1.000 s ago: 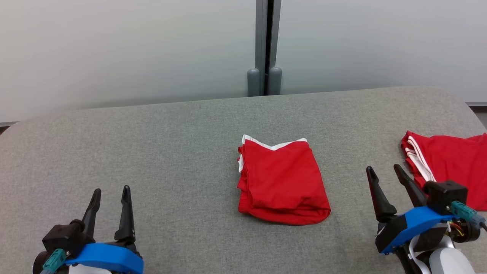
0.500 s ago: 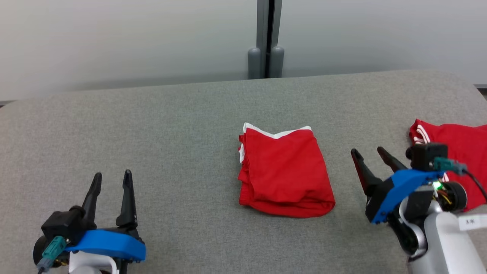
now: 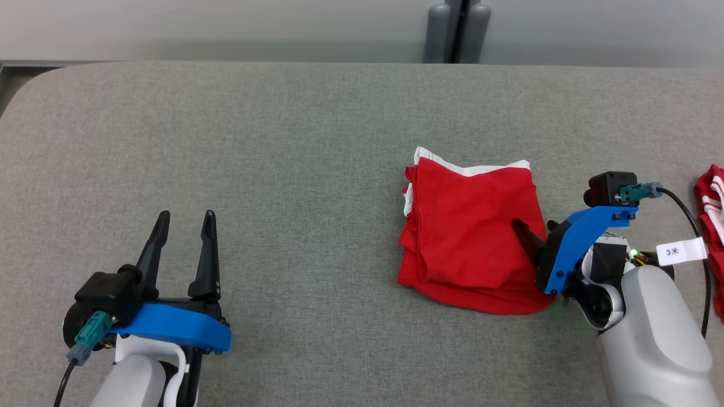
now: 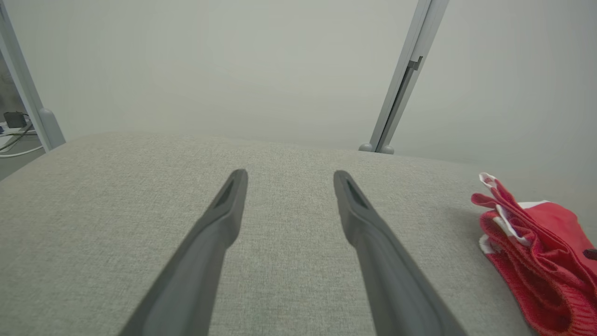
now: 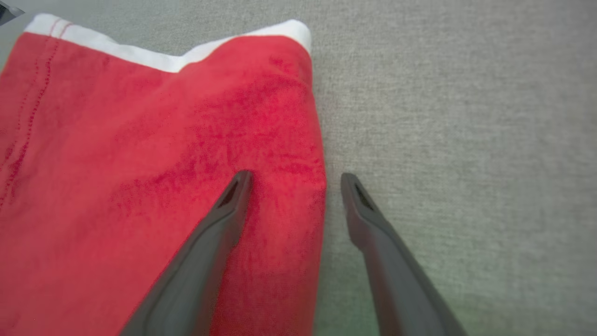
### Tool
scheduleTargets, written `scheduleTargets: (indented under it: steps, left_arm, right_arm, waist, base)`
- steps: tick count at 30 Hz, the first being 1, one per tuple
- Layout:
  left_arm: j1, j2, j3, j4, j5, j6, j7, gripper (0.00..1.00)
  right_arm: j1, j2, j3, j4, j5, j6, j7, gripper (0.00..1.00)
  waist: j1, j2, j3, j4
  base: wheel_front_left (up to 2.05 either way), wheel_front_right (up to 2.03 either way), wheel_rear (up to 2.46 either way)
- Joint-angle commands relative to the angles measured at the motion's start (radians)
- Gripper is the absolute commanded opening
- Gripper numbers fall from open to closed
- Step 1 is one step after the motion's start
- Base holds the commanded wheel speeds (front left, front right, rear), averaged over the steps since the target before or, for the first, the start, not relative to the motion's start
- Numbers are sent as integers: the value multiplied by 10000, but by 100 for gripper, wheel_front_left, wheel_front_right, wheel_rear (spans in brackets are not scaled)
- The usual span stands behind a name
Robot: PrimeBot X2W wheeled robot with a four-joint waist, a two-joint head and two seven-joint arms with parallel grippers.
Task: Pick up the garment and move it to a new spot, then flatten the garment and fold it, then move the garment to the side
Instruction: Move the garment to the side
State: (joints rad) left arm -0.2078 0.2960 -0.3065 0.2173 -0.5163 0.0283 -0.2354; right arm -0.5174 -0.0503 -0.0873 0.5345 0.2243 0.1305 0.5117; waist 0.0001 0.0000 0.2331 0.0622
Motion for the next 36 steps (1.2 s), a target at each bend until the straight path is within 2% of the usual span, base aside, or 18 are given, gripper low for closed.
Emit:
scheduleTargets:
  steps: [1,7,8,9,14,18,23,26,31,36]
  left_arm:
    - [-203,-7,-20,52,75,-48,-55,100]
    - [-350,24,2,259,73,-120,-133,100]
    - [-362,24,16,283,65,-126,-142,100]
    - [-369,17,15,309,59,-140,-147,100]
    - [-304,30,127,420,35,-157,-215,100]
    - [-126,134,290,287,73,-118,-249,100]
    - [-137,233,533,-65,200,45,-277,100]
    - [-285,337,600,-331,295,65,-285,100]
    - [-546,574,547,-656,459,79,-135,100]
    - [-781,851,536,-1007,606,128,165,100]
  right_arm:
    - [-263,-11,-10,318,213,7,-142,100]
    - [-448,85,621,1794,776,11,-127,100]
    - [-492,102,792,1889,751,17,-191,46]
    - [-552,108,947,1910,714,20,-277,0]
    - [-941,-20,1946,1300,373,17,-403,0]
    - [-1518,-612,3339,321,676,14,-65,0]
    - [-2364,-2049,5330,-923,1186,5,596,0]
    - [-2926,-3032,6092,-1488,1625,5,866,0]
    - [-3771,-4743,7056,-2171,2352,5,904,0]
    - [-4422,-6117,7601,-2108,2718,5,554,0]
  waist:
    - [-1,0,205,195]
    - [-1,0,389,203]
    - [-1,0,401,166]
    - [-1,0,408,120]
    - [-1,0,365,-339]
    - [-1,0,412,-1050]
    - [-1,0,683,-2101]
    - [-1,0,937,-2659]
    - [-1,0,1343,-3396]
    - [-1,0,1744,-3820]
  base:
    - [0,0,0]
    - [0,0,0]
    - [0,0,0]
    - [0,0,0]
    - [0,0,0]
    - [0,0,0]
    - [0,0,0]
    - [0,0,0]
    - [0,0,0]
    - [0,0,0]
